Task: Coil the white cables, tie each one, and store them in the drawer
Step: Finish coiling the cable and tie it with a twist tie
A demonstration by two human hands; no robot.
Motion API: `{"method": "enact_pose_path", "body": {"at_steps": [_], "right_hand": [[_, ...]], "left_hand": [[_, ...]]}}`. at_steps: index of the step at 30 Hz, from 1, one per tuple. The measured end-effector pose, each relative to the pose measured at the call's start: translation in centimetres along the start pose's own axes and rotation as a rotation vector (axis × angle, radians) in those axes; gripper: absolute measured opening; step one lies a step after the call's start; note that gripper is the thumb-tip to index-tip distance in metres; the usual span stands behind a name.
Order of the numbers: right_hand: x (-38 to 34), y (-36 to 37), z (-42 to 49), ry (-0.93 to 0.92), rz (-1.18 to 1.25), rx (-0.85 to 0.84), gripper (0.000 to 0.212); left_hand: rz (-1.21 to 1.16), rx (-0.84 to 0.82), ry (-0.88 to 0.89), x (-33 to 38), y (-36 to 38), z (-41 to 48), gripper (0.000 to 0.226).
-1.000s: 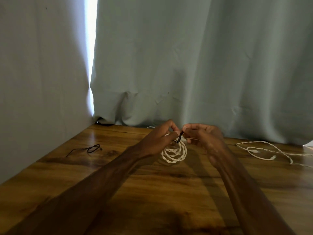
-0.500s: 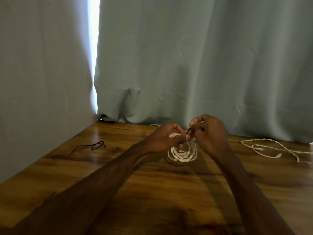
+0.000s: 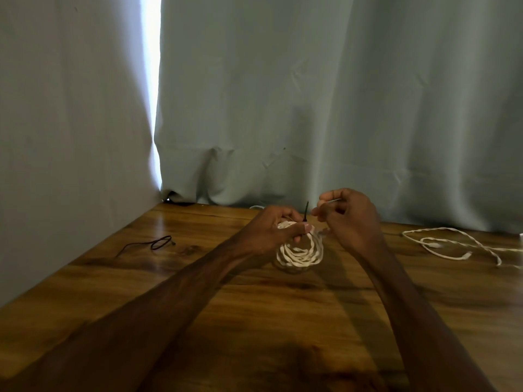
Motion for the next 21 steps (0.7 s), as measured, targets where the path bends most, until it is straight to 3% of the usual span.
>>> {"method": "enact_pose_path", "body": {"at_steps": [5,9,17,21], "right_hand": [[0.0,1.5,0.0,-0.058,-0.085,-0.139,0.013],[-0.2,1.0,-0.1,-0.078,-0.070,-0.114,0.005],[-0.5,0.2,0.0,-0.118,-0.141,0.002,0.013],[-1.3,0.1,-0.2,-0.180,-0.104,0.023,0.010]], "left_hand": [[0.017,-0.045,0.034,0.5,-0.3,0.0,0.013],[0.009,-0.064,0.035,0.8,0.1,-0.1,0.019],[-0.107,0.050,-0.082,-0.1,0.0,-0.3,0.029],[-0.116,0.101,-0.090,-0.1,-0.7,0.0,0.021]]}}
Point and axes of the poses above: each hand's wrist, its own z-axis towards the middle knuckle, its own y-axis out of the palm, x = y × z, the point moved 9 cm from there along z, towards the middle knuckle, and after that the axes turned 3 degrees about -x, right-handed, at the moved point
